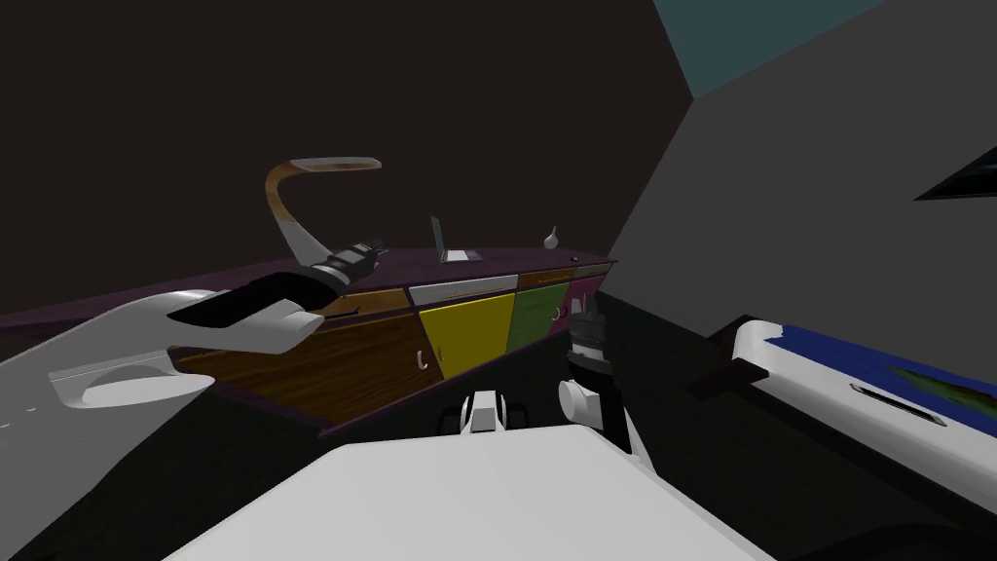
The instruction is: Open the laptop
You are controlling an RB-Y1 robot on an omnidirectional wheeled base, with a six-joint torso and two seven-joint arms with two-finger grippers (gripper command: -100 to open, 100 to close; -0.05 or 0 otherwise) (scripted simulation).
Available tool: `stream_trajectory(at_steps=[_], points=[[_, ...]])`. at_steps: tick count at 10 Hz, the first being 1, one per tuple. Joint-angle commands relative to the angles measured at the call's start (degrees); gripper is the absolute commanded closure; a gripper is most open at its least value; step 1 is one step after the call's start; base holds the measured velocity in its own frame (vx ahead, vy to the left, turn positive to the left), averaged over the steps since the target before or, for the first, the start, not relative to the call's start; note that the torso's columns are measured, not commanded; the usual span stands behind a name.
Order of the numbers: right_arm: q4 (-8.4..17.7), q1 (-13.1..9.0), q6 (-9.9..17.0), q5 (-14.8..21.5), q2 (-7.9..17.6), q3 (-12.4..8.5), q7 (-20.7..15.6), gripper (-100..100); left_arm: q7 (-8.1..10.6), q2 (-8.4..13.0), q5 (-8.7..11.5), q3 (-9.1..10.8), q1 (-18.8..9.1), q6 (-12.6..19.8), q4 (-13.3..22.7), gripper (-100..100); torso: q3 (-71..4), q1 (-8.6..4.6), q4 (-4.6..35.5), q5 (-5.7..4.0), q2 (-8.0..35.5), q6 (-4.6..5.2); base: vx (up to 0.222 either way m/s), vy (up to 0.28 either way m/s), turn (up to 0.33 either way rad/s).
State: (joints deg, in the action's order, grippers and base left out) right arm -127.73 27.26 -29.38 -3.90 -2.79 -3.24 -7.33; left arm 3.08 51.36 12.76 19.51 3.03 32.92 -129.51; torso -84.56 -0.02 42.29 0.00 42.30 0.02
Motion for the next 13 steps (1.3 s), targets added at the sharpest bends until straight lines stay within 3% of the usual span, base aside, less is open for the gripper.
stream_trajectory(at_steps=[1,2,3,4,5,6,7,8,9,10,13], points=[[0.0,0.0,0.0,0.0,0.0,0.0,0.0,0,0.74,3.11,1.17,1.0,-2.42,4.5,0.71,-100,-0.01,-0.01,-0.01,0.0,-0.02,-0.02,0.047,-0.053,-0.08],[0.0,0.0,0.0,0.0,0.0,0.0,0.0,0,0.74,3.11,1.17,1.0,-2.42,6.35,0.71,-100,-0.05,-0.07,-0.02,-0.03,-0.08,0.0,0.042,-0.044,-0.052],[0.0,0.0,0.0,0.0,0.0,0.0,0.0,0,1.26,5.02,1.92,1.63,-3.95,8.0,1.22,-100,-0.03,0.01,-0.03,0.0,-0.05,-0.03,0.034,-0.043,-0.078],[0.0,0.0,0.0,0.0,0.0,0.0,0.0,0,1.26,5.02,1.92,1.63,-3.95,9.33,1.22,-100,0.0,0.03,0.0,0.01,0.0,-0.01,0.033,-0.04,-0.049],[0.0,0.0,0.0,0.0,0.0,0.0,0.0,0,1.83,6.81,2.65,2.19,-5.45,11.11,1.77,-100,0.02,0.04,0.0,0.01,0.02,-0.03,0.044,-0.052,-0.075],[0.0,0.0,0.0,0.0,0.0,0.0,0.0,0,1.83,6.81,2.65,2.19,-5.45,12.9,1.77,-100,-0.01,-0.01,-0.01,-0.01,-0.02,-0.01,0.044,-0.039,-0.056],[0.0,0.0,0.0,0.0,0.0,0.0,0.0,0,2.43,8.48,3.36,2.71,-6.91,14.79,2.36,-100,-0.01,0.04,-0.02,0.02,-0.02,-0.03,0.056,-0.041,-0.081],[0.0,0.0,0.0,0.0,0.0,0.0,0.0,0,2.43,8.48,3.36,2.71,-6.91,15.97,2.36,-100,-0.04,0.03,-0.02,0.01,-0.06,-0.01,0.052,-0.034,-0.057],[0.0,0.01,0.0,0.0,0.0,0.0,0.0,0,3.05,10.02,4.04,3.16,-8.33,17.91,2.96,-100,-0.01,0.05,-0.02,0.02,-0.03,-0.03,0.057,-0.042,-0.104],[0.0,0.0,0.0,0.0,0.0,0.0,0.0,0,3.05,10.02,4.04,3.16,-8.33,18.88,2.96,-100,-0.02,0.0,-0.01,0.0,-0.02,0.0,0.045,-0.031,-0.049],[0.0,0.01,0.0,0.0,0.0,0.0,0.0,0,4.35,12.75,5.32,3.93,-11.02,23.69,4.23,-100,0.01,0.05,0.0,0.02,0.01,-0.03,0.051,-0.03,-0.078]])
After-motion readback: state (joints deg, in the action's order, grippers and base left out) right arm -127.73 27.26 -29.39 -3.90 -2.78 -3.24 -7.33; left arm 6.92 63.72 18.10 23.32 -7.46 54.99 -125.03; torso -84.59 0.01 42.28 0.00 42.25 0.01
